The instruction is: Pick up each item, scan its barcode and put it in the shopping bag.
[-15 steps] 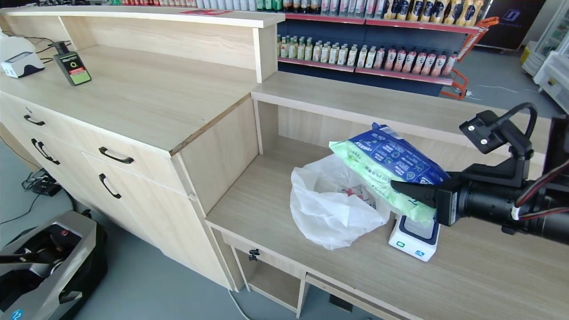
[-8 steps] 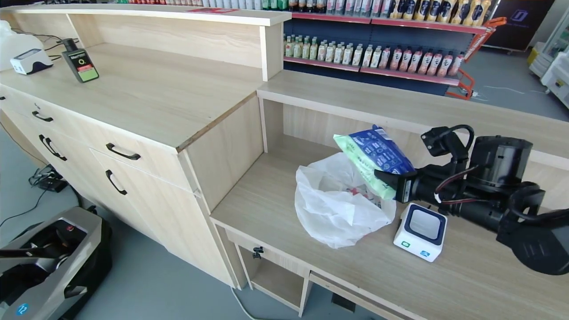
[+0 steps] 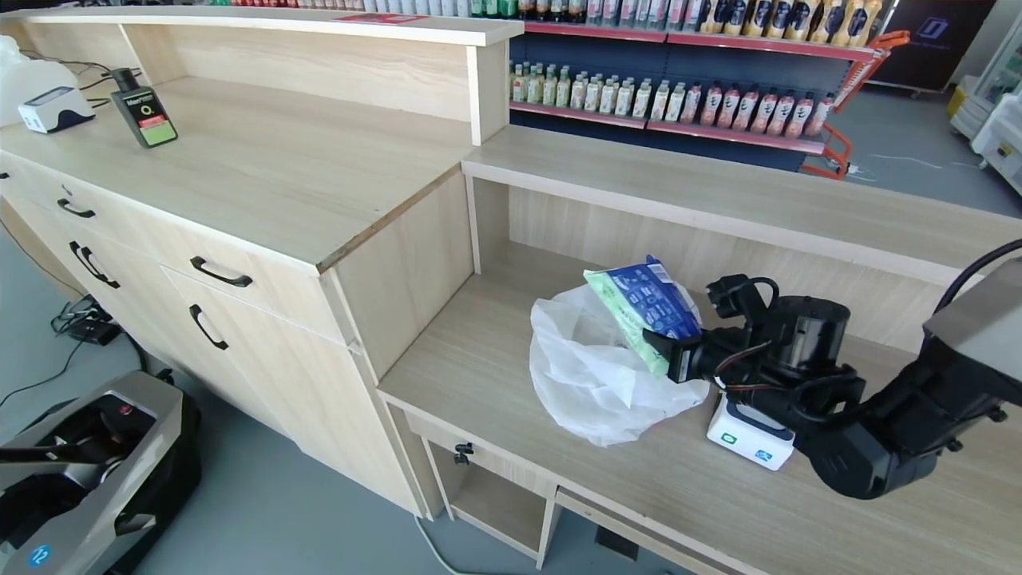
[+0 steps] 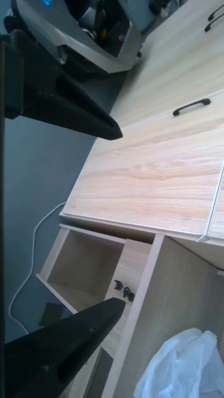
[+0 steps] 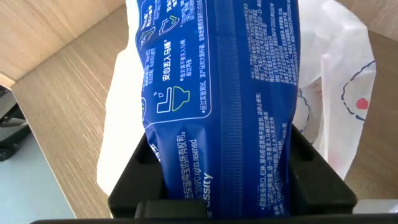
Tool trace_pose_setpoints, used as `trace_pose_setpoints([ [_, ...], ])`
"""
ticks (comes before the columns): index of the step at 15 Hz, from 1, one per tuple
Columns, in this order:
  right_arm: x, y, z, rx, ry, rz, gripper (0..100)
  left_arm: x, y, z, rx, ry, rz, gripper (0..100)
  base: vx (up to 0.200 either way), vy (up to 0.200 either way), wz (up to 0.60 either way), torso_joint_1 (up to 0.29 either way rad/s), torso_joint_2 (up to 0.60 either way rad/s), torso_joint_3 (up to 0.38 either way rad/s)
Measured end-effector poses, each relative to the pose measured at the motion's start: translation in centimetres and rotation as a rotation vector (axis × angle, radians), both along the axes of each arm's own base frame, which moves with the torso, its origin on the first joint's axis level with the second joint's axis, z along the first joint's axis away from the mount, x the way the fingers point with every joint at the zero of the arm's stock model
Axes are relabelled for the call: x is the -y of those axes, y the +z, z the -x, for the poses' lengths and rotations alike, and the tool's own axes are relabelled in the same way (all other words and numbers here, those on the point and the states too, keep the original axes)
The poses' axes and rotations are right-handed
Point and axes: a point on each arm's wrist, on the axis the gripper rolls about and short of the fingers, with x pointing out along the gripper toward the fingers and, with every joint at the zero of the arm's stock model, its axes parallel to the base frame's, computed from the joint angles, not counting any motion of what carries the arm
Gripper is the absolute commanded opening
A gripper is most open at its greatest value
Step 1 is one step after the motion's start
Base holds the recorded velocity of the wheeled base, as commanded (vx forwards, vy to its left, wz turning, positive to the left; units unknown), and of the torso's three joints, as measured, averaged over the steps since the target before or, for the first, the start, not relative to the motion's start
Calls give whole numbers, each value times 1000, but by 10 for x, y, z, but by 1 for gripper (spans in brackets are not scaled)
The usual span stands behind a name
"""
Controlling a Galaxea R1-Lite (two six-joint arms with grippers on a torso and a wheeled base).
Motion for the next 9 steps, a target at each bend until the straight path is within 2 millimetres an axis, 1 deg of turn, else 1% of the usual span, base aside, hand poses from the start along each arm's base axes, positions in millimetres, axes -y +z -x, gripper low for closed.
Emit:
trace_pose_setpoints([
  [3, -3, -19, -9, 28, 16, -16, 0, 0, 0, 0, 0, 0, 0, 100, 0, 0, 0, 0, 0, 0],
  [6, -2, -37, -12, -14, 15, -7, 0, 0, 0, 0, 0, 0, 0, 100, 0, 0, 0, 0, 0, 0],
  [9, -2, -45, -13, -33, 14, -2, 0, 0, 0, 0, 0, 0, 0, 100, 0, 0, 0, 0, 0, 0],
])
